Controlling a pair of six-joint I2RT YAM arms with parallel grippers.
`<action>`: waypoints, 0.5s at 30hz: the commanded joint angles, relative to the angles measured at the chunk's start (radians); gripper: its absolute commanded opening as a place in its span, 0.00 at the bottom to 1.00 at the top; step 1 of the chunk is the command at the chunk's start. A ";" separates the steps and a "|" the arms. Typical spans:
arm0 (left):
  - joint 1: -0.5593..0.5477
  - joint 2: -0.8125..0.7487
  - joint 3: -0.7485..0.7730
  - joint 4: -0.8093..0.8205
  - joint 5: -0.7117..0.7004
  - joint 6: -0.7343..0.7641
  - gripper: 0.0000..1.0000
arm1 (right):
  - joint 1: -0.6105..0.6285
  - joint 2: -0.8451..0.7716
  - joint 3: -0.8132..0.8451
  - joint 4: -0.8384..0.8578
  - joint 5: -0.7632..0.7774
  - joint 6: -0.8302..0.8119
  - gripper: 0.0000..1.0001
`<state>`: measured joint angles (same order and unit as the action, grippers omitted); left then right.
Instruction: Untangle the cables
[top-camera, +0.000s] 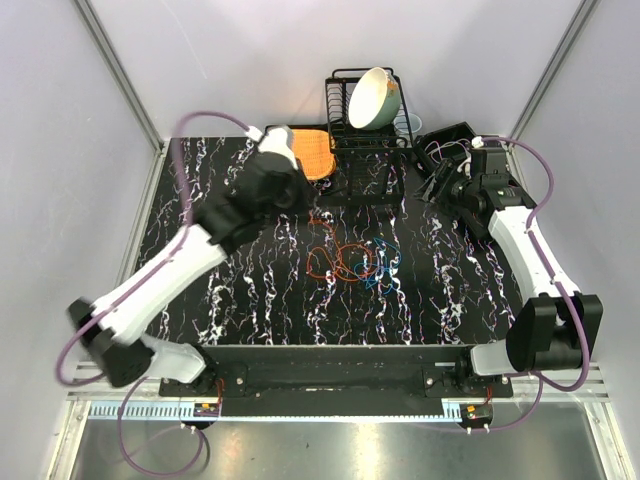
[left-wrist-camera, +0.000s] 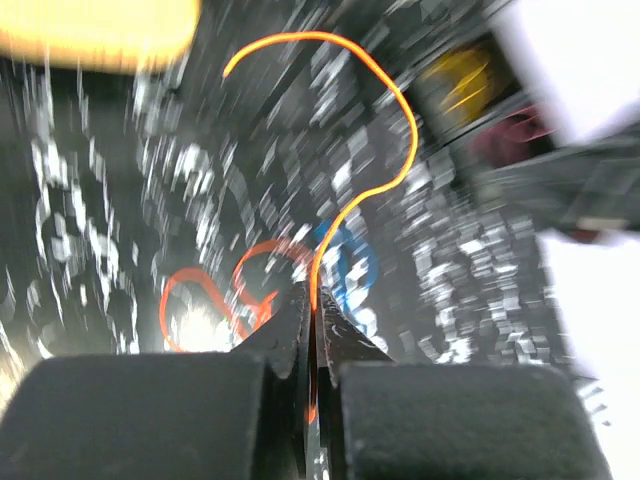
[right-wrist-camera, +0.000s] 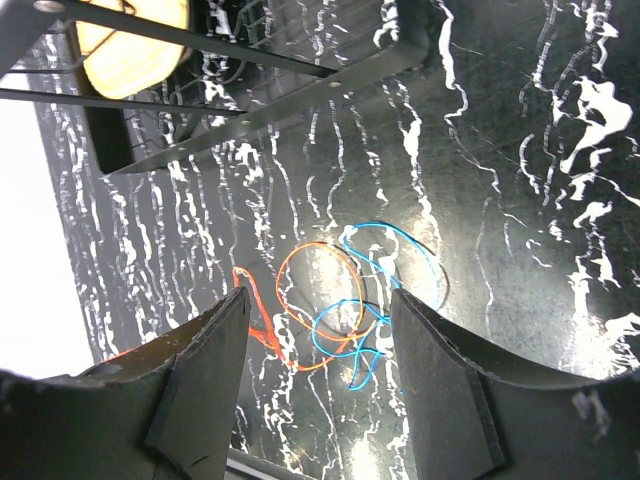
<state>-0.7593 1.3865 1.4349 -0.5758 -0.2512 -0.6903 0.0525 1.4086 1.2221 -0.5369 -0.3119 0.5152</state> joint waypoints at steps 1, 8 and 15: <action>-0.008 -0.154 0.091 -0.030 0.001 0.208 0.00 | 0.006 -0.063 0.002 0.066 -0.050 0.005 0.64; -0.008 -0.328 -0.086 -0.033 -0.058 0.216 0.00 | 0.033 -0.086 0.002 0.097 -0.113 0.008 0.65; -0.006 -0.371 -0.388 -0.062 -0.115 0.094 0.00 | 0.165 -0.056 0.007 0.097 -0.147 -0.024 0.66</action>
<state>-0.7650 0.9890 1.1549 -0.6106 -0.3214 -0.5301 0.1448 1.3487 1.2186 -0.4747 -0.4122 0.5179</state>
